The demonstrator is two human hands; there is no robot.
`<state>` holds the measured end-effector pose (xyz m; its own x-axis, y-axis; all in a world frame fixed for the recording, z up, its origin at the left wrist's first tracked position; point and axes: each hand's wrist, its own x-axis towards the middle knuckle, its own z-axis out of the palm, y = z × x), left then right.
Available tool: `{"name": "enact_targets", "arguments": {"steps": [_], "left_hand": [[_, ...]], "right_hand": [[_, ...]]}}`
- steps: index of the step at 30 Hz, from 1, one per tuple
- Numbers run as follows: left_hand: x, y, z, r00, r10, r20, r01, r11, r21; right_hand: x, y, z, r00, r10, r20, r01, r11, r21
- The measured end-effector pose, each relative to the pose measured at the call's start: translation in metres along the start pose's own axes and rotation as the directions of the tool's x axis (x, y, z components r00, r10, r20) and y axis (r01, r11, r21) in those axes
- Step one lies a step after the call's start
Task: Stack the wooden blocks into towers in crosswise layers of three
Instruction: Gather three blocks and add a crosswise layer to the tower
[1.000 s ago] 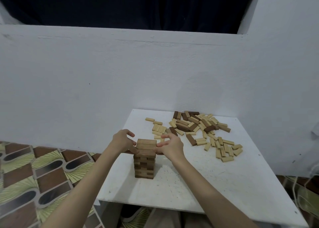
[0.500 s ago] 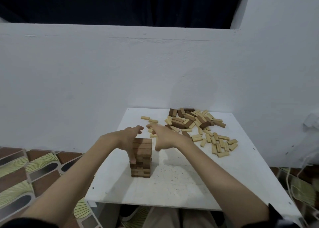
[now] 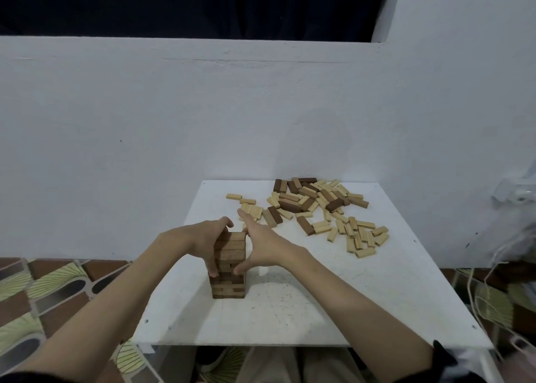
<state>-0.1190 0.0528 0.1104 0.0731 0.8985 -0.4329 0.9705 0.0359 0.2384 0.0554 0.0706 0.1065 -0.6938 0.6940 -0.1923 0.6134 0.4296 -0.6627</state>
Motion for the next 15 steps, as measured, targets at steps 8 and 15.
{"name": "enact_targets", "arguments": {"steps": [8,15], "left_hand": [[0.0007,-0.0039,0.0003,1.000,0.015,-0.011,-0.015,1.000,0.009],[-0.0021,-0.0030,0.0003,1.000,0.018,-0.021,-0.018,1.000,-0.013]], "right_hand": [[0.0042,-0.0001,0.0053,0.999,-0.034,-0.030,0.035,0.999,0.015],[0.0081,0.0033,0.0106,0.998,-0.025,-0.059,0.026,1.000,0.012]]}}
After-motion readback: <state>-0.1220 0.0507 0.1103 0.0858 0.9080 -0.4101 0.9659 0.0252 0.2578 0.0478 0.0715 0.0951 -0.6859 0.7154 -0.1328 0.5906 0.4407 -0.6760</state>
